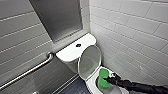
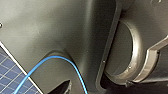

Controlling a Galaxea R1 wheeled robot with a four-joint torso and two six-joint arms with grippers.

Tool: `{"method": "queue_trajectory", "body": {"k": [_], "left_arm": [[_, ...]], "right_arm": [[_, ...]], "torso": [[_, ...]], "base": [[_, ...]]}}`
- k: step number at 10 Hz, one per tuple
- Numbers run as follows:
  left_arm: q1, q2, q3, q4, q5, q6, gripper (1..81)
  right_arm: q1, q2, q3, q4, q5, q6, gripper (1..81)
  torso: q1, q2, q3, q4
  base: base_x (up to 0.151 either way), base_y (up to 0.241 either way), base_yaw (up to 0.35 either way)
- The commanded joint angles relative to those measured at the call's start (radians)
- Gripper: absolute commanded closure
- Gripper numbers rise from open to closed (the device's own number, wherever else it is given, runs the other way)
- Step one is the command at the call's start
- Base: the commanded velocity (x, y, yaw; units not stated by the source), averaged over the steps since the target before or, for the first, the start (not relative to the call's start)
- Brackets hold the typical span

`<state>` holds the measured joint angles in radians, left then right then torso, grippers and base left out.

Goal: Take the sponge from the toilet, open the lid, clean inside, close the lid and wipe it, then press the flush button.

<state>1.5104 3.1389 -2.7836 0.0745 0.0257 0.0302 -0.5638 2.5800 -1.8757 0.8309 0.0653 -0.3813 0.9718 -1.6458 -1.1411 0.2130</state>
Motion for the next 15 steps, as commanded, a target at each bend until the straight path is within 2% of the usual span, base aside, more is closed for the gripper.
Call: {"method": "queue_trajectory", "body": {"k": [1,4,6,7,12,14,15], "left_arm": [[0.018,-0.006,-0.001,-0.004,0.088,0.008,1.0],[0.018,0.001,-0.001,-0.005,0.088,0.008,1.0],[0.018,-0.006,-0.001,-0.01,0.088,0.008,1.0],[0.018,-0.006,-0.001,-0.01,0.088,0.008,1.0],[0.018,-0.011,-0.001,-0.01,0.089,0.005,1.0],[0.02,-0.011,-0.001,-0.01,0.091,0.005,1.0],[0.02,-0.009,-0.001,-0.01,0.089,0.005,1.0]], "right_arm": [[0.159,0.051,-0.044,0.021,-0.116,-0.008,81.1],[0.193,0.146,-0.169,-0.024,-0.169,-0.01,81.1],[0.207,0.203,-0.3,-0.143,-0.293,-0.008,81.1],[0.21,0.219,-0.357,-0.18,-0.337,-0.007,81.1],[0.158,0.248,-0.517,-0.174,-0.32,0.001,81.1],[0.126,0.182,-0.453,-0.164,-0.293,0.01,81.1],[0.097,0.131,-0.378,-0.154,-0.218,0.024,81.1]], "torso": [[0.0,0.0,0.0,0.0],[0.0,0.0,0.0,0.0],[0.0,0.0,0.0,0.0],[0.0,0.0,0.0,0.0],[0.0,0.0,0.0,0.0],[0.0,0.0,0.0,0.0],[0.0,0.0,0.0,0.0]], "base": [[0.0,0.0,0.0],[0.0,0.0,0.0],[0.0,0.0,0.0],[0.0,0.0,0.0],[0.0,0.0,0.0],[0.0,0.0,0.0],[0.0,0.0,0.0]]}}
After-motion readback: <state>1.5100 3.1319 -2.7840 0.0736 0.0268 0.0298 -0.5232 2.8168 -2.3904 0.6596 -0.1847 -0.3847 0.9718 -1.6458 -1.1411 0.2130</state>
